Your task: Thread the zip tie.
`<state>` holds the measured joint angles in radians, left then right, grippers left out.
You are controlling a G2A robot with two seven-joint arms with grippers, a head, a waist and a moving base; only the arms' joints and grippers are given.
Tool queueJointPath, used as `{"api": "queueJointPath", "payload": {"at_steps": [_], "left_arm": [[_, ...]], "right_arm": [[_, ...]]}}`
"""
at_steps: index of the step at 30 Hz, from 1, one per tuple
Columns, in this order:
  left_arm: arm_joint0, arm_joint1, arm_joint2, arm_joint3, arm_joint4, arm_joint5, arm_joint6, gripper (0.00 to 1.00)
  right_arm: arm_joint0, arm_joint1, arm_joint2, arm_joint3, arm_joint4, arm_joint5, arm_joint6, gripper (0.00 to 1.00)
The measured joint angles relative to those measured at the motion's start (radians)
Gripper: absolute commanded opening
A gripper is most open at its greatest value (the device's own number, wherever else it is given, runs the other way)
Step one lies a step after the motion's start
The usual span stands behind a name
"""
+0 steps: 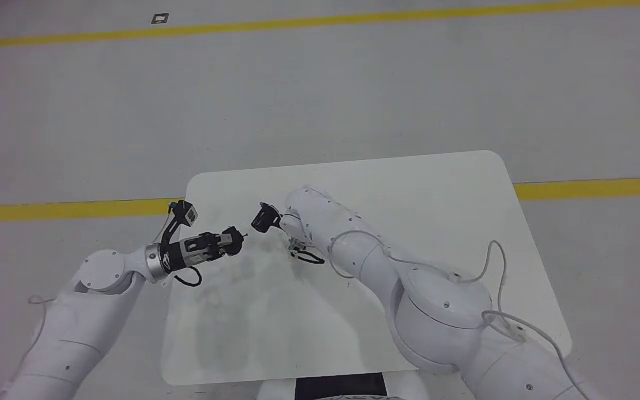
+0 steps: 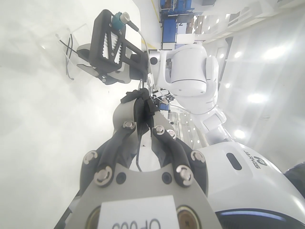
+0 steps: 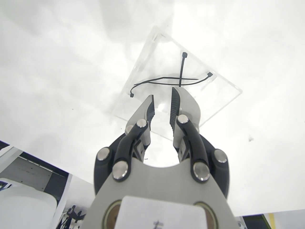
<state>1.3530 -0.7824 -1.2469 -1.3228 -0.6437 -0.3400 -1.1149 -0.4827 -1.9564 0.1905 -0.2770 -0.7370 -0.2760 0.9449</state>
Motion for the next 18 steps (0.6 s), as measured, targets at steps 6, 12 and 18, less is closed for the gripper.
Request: {"api": "queueJointPath", "payload": {"at_steps": [6, 12, 18], "left_arm": [[0.000, 0.000, 0.000, 0.000, 0.000, 0.000, 0.000, 0.00], [0.000, 0.000, 0.000, 0.000, 0.000, 0.000, 0.000, 0.00], [0.000, 0.000, 0.000, 0.000, 0.000, 0.000, 0.000, 0.00]], "right_arm": [[0.003, -0.016, 0.009, 0.032, -0.011, 0.004, -0.020, 0.17], [0.006, -0.028, 0.010, 0.054, -0.044, 0.023, -0.057, 0.16], [-0.001, -0.033, 0.010, 0.068, -0.064, 0.032, -0.068, 0.16]]}}
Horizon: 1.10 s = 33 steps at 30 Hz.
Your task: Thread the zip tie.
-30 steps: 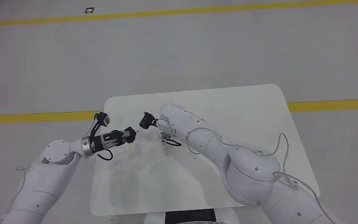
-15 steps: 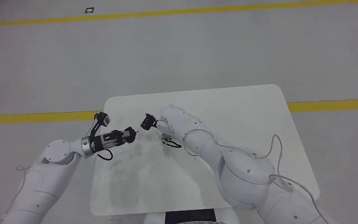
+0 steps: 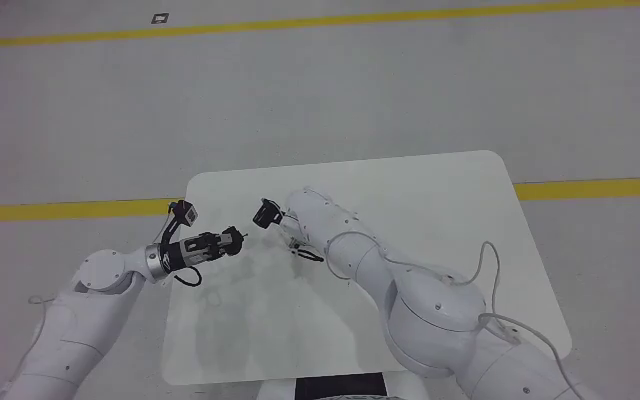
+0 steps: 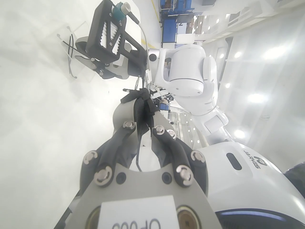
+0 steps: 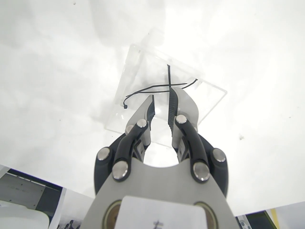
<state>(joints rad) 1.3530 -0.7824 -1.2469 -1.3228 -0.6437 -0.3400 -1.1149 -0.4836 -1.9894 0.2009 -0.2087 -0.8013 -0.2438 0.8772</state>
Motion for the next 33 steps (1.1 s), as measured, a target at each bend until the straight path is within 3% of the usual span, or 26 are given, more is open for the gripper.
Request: {"api": "queueJointPath", "payload": {"at_steps": [6, 9, 10, 21, 33], "left_arm": [[0.000, 0.000, 0.000, 0.000, 0.000, 0.000, 0.000, 0.00], [0.000, 0.000, 0.000, 0.000, 0.000, 0.000, 0.000, 0.00], [0.000, 0.000, 0.000, 0.000, 0.000, 0.000, 0.000, 0.00], [0.000, 0.000, 0.000, 0.000, 0.000, 0.000, 0.000, 0.00], [0.000, 0.000, 0.000, 0.000, 0.000, 0.000, 0.000, 0.00]], "right_arm": [[-0.005, 0.000, 0.008, 0.002, 0.009, -0.015, 0.019, 0.14], [-0.004, 0.001, 0.016, 0.003, 0.021, -0.028, 0.022, 0.07], [-0.004, 0.001, 0.019, 0.004, 0.024, -0.032, 0.022, 0.00], [-0.006, 0.002, 0.043, -0.011, 0.055, -0.097, 0.033, 0.03], [-0.023, 0.011, 0.046, -0.073, 0.106, -0.096, 0.098, 0.06]]}}
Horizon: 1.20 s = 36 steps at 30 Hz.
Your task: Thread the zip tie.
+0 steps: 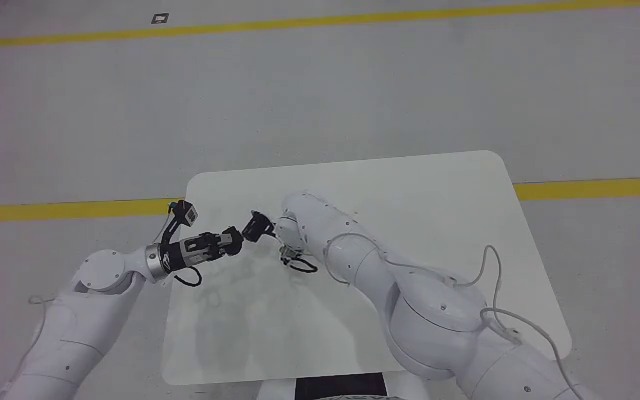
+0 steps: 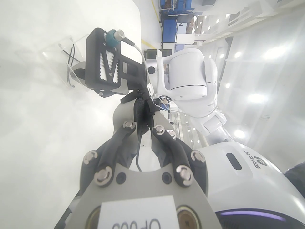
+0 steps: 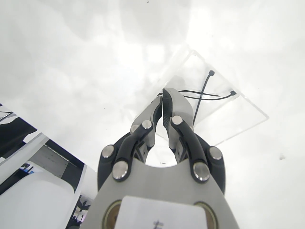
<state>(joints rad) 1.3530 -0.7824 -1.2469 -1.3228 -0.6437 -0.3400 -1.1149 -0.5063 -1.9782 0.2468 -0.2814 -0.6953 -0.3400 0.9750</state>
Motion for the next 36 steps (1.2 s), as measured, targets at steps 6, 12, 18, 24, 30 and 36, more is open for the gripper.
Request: {"api": "queueJointPath", "payload": {"at_steps": [6, 12, 18, 24, 30, 36], "left_arm": [[0.000, 0.000, 0.000, 0.000, 0.000, 0.000, 0.000, 0.00], [0.000, 0.000, 0.000, 0.000, 0.000, 0.000, 0.000, 0.00], [0.000, 0.000, 0.000, 0.000, 0.000, 0.000, 0.000, 0.00], [0.000, 0.000, 0.000, 0.000, 0.000, 0.000, 0.000, 0.00], [0.000, 0.000, 0.000, 0.000, 0.000, 0.000, 0.000, 0.00], [0.000, 0.000, 0.000, 0.000, 0.000, 0.000, 0.000, 0.00]], "right_arm": [[-0.002, 0.008, -0.009, -0.028, 0.030, 0.000, 0.041, 0.06], [0.012, 0.004, -0.028, -0.002, -0.017, 0.000, 0.012, 0.22], [0.013, -0.010, -0.033, 0.016, -0.050, 0.018, -0.001, 0.25], [0.011, -0.012, -0.035, 0.020, -0.061, 0.026, -0.007, 0.24], [0.008, -0.012, -0.036, 0.020, -0.064, 0.040, -0.010, 0.29], [0.003, -0.011, -0.035, 0.018, -0.060, 0.044, -0.011, 0.25]]}}
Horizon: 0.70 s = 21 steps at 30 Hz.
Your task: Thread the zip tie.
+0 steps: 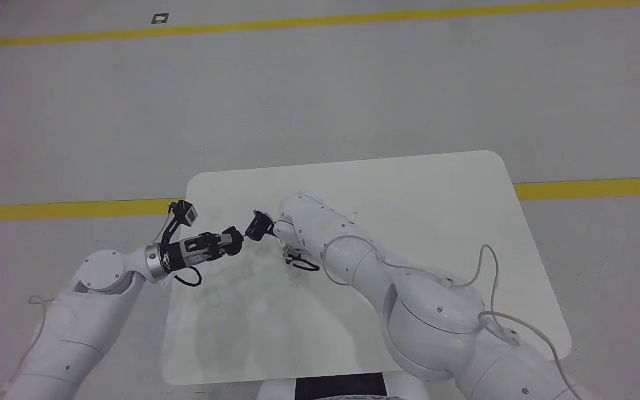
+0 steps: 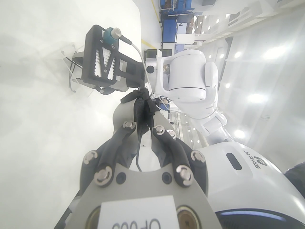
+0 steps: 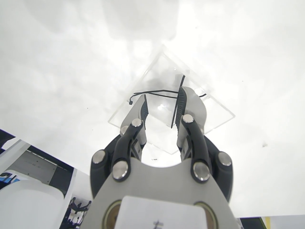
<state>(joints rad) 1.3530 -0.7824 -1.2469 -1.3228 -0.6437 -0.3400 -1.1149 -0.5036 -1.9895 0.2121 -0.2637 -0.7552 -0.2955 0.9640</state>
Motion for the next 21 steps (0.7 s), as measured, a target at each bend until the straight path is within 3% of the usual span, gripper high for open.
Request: {"api": "queueJointPath", "payload": {"at_steps": [15, 21], "left_arm": [[0.000, 0.000, 0.000, 0.000, 0.000, 0.000, 0.000, 0.00], [0.000, 0.000, 0.000, 0.000, 0.000, 0.000, 0.000, 0.00]], "right_arm": [[-0.003, 0.003, 0.013, -0.002, 0.017, -0.014, -0.041, 0.15], [-0.010, 0.002, 0.013, -0.003, 0.014, -0.012, -0.035, 0.17]]}}
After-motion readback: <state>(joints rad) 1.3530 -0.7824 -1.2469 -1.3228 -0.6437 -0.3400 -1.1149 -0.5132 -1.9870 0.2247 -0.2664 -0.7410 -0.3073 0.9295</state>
